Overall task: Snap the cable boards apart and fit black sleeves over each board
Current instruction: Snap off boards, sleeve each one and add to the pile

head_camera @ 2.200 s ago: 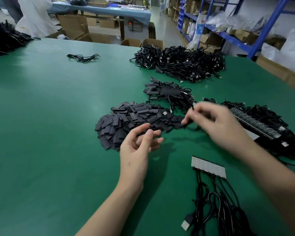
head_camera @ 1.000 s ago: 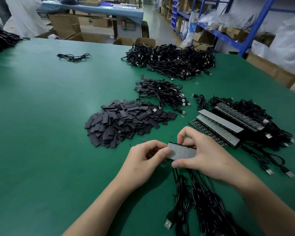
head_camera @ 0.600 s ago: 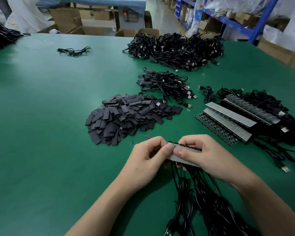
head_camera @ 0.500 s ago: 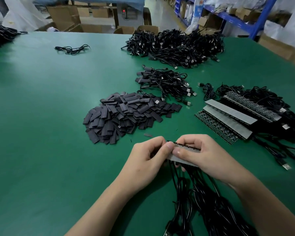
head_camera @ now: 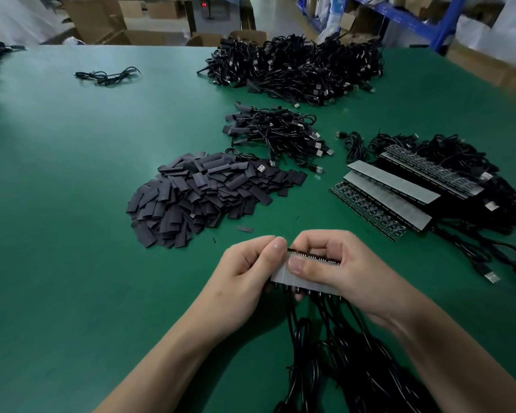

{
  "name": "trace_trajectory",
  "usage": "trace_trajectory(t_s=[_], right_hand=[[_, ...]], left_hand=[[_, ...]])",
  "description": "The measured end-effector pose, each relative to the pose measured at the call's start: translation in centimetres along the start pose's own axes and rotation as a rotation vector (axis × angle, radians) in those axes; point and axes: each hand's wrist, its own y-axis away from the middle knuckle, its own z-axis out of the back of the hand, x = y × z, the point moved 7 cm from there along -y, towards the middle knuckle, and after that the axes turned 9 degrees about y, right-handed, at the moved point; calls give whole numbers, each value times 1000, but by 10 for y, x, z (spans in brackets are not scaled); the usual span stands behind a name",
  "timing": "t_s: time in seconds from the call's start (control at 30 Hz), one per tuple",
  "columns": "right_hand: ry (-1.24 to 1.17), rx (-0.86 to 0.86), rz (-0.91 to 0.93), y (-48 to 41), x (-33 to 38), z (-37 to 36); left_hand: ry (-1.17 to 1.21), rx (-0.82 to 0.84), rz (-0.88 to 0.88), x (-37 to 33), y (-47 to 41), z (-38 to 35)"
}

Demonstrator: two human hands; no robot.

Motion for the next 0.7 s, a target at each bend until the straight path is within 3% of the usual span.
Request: trace_trajectory(t_s=[0.7], right_hand=[[-71, 63, 2, -3, -1, -2]], left_hand=[[114, 16, 92, 3, 1, -5]])
